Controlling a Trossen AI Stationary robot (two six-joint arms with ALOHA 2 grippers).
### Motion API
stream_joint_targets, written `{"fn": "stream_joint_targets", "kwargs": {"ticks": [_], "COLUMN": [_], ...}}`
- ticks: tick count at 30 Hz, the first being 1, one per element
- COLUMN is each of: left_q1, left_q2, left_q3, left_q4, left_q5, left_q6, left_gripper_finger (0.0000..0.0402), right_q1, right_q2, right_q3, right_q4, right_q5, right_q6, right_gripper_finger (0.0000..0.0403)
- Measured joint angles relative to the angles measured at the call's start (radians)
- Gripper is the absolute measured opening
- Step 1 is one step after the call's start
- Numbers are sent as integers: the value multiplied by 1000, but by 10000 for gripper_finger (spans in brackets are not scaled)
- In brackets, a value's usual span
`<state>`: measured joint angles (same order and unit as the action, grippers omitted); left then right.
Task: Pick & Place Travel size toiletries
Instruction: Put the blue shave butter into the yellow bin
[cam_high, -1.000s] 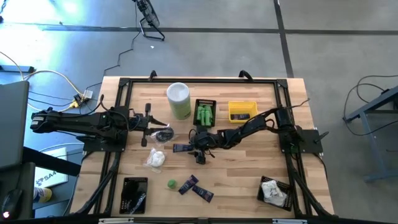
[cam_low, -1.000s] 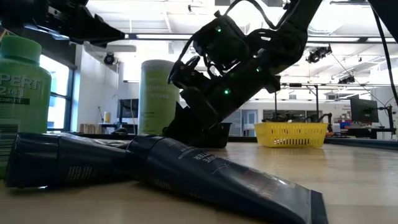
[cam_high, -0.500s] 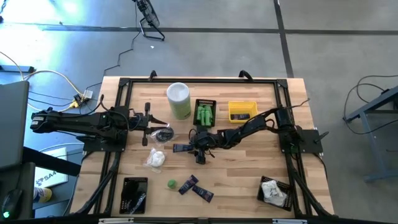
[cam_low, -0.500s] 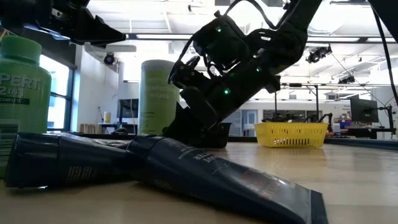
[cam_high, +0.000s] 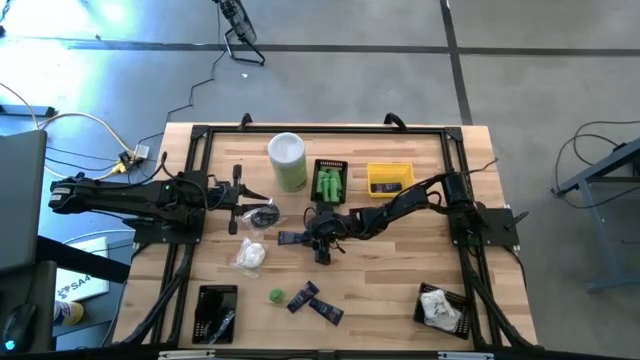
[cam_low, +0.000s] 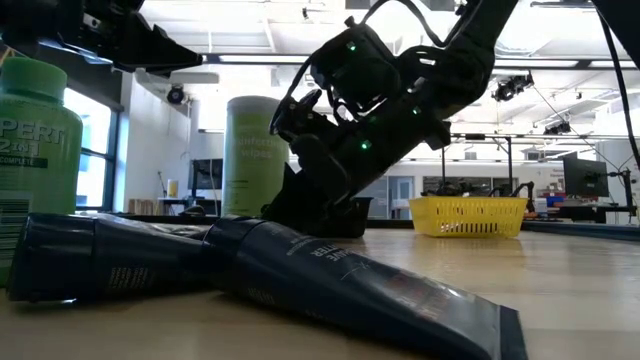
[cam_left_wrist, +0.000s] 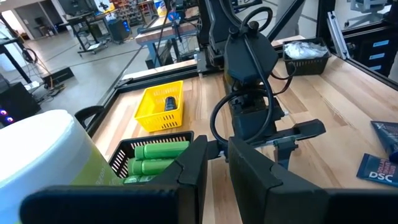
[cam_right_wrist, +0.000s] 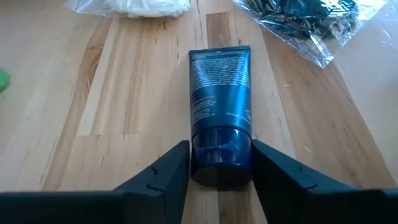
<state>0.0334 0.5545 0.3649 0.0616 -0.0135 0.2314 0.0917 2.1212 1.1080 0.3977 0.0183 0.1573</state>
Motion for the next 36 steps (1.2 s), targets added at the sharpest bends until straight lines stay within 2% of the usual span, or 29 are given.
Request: {"fn": "stream_joint_targets", "kwargs": {"ticks": [6, 13, 18, 22, 26, 31, 36], "left_q1": [0, 0, 0, 0, 0, 0, 0], "left_q2": [0, 0, 0, 0, 0, 0, 0], "left_q3": [0, 0, 0, 0, 0, 0, 0], "left_q4": [0, 0, 0, -1, -3, -5, -8], "left_q5": [0, 0, 0, 0, 1, 1, 1], "left_q6": [0, 0, 0, 0, 0, 0, 0], "left_gripper_finger": [61, 61, 61, 61, 61, 61, 61], "right_q1": [0, 0, 0, 0, 0, 7, 29], "right_q2": [0, -12, -58, -142, -269, -442, -602], "right_q3": [0, -1, -1, 0, 0, 0, 0], "right_q4": [1, -4, -19, -102, -255, -452, -606], "right_q5": [-26, -20, -20, 1, 70, 154, 249], "right_q6": [-1, 5, -1, -3, -4, -3, 29], "right_gripper_finger": [128, 142, 124, 127, 143, 123, 124]}}
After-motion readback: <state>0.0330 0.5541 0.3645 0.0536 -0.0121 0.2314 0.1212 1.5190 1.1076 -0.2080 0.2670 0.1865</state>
